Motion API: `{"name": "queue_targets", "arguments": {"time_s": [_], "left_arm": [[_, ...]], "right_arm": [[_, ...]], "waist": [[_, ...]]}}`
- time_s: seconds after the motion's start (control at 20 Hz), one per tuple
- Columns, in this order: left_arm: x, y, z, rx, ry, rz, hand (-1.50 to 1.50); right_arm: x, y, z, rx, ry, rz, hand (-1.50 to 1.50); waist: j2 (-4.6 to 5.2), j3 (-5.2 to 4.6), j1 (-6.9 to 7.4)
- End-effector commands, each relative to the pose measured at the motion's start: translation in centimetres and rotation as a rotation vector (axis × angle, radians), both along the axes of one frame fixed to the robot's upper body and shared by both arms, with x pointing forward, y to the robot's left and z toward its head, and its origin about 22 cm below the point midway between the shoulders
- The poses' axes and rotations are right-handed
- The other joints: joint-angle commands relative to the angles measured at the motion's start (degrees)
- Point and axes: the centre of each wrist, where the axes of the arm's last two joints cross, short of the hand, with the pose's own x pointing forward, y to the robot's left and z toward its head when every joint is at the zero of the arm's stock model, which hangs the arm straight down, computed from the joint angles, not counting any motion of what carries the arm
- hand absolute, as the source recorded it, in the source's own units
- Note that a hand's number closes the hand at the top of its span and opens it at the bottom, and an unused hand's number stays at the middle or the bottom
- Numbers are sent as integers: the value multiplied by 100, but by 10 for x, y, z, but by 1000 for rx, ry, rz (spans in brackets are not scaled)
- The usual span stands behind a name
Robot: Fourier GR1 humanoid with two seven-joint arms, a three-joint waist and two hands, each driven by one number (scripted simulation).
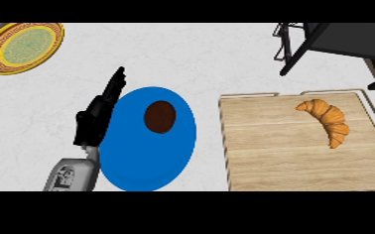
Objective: Pick the can from the tray and place it in the tiered shelf
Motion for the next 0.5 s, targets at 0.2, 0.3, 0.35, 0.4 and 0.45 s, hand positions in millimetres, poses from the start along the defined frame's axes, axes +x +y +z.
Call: {"name": "queue_targets", "arguments": {"time_s": [0.2,0.3,0.35,0.4,0.45], "left_arm": [[8,5,-12,6,10,8,0],[1,15,-8,12,2,-8,0],[-13,10,-7,9,-7,10,0],[5,7,-5,-5,22,8,0],[5,8,3,-6,12,18,0]], "right_arm": [[-9,2,29,75,-67,128,-150],[-13,1,48,90,-112,127,-150],[-19,-6,46,114,-129,98,-150],[-16,1,45,159,-195,104,-150],[-22,2,65,174,-254,130,-150]], "waist": [[-11,-1,-64],[-10,-2,-26],[-27,0,-32],[-12,0,-51],[-25,1,-52]]}}
